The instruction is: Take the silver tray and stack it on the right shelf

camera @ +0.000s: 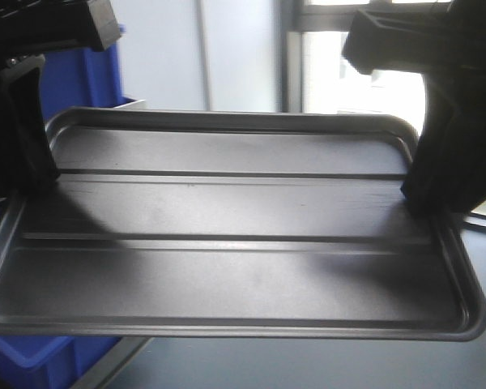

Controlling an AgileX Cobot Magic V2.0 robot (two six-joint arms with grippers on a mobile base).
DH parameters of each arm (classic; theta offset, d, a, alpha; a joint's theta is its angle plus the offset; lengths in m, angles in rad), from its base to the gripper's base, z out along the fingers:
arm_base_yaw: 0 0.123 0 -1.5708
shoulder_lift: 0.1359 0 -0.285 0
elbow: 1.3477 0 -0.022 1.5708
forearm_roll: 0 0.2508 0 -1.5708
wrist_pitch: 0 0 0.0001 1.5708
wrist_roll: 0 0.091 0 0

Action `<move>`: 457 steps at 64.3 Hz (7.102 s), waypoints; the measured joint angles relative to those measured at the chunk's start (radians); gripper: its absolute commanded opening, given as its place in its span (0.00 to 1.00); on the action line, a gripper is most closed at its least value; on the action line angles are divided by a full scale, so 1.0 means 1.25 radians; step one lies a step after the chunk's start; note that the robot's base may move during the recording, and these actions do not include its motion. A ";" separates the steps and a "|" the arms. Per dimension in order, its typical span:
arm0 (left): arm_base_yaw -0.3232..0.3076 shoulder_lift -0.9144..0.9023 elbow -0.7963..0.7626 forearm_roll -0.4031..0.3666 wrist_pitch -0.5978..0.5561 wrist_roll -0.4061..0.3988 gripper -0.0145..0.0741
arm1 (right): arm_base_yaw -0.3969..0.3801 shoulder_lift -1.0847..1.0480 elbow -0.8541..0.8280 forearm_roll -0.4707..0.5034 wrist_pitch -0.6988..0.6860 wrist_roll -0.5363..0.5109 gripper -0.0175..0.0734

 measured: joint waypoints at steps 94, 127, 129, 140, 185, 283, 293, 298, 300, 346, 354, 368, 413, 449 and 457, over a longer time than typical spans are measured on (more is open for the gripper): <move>0.000 0.000 0.000 0.000 0.000 0.000 0.06 | 0.000 0.000 0.000 0.000 -0.001 -0.001 0.25; 0.000 0.000 0.000 0.000 0.000 0.000 0.06 | 0.000 0.000 0.000 0.000 -0.001 -0.001 0.25; 0.000 0.000 0.000 0.000 0.000 0.000 0.06 | 0.000 0.000 0.000 0.000 -0.001 -0.001 0.25; 0.000 0.000 0.000 0.000 0.000 0.000 0.06 | 0.000 0.000 0.000 0.000 -0.001 -0.001 0.25; 0.000 0.000 -0.005 0.019 -0.036 0.008 0.06 | -0.003 0.000 -0.006 -0.014 -0.005 -0.001 0.25; 0.103 0.380 -0.277 0.123 -0.181 0.055 0.75 | -0.195 0.311 -0.226 -0.104 -0.140 -0.104 0.80; 0.103 0.380 -0.277 0.123 -0.181 0.056 0.75 | -0.195 0.311 -0.226 -0.104 -0.140 -0.106 0.82; 0.103 0.380 -0.278 0.123 -0.181 0.056 0.75 | -0.195 0.311 -0.226 -0.104 -0.140 -0.106 0.80; 0.103 0.380 -0.278 0.123 -0.179 0.056 0.75 | -0.195 0.311 -0.226 -0.104 -0.140 -0.106 0.78; 0.055 -0.139 0.089 0.194 -0.329 0.077 0.05 | -0.195 -0.026 -0.048 -0.151 -0.176 -0.106 0.25; 0.055 -0.268 0.272 0.199 -0.459 0.077 0.05 | -0.195 -0.113 0.084 -0.165 -0.239 -0.106 0.25; 0.055 -0.482 0.503 0.204 -0.620 0.077 0.05 | -0.195 -0.310 0.309 -0.171 -0.374 -0.106 0.25; 0.055 -0.782 0.549 0.206 -0.643 0.077 0.05 | -0.193 -0.722 0.389 -0.308 -0.406 -0.106 0.25; 0.055 -0.782 0.555 0.134 -0.643 0.081 0.05 | -0.193 -0.722 0.391 -0.308 -0.406 -0.106 0.25; 0.084 -0.815 0.581 0.040 -0.653 0.183 0.05 | -0.193 -0.722 0.391 -0.308 -0.406 -0.106 0.25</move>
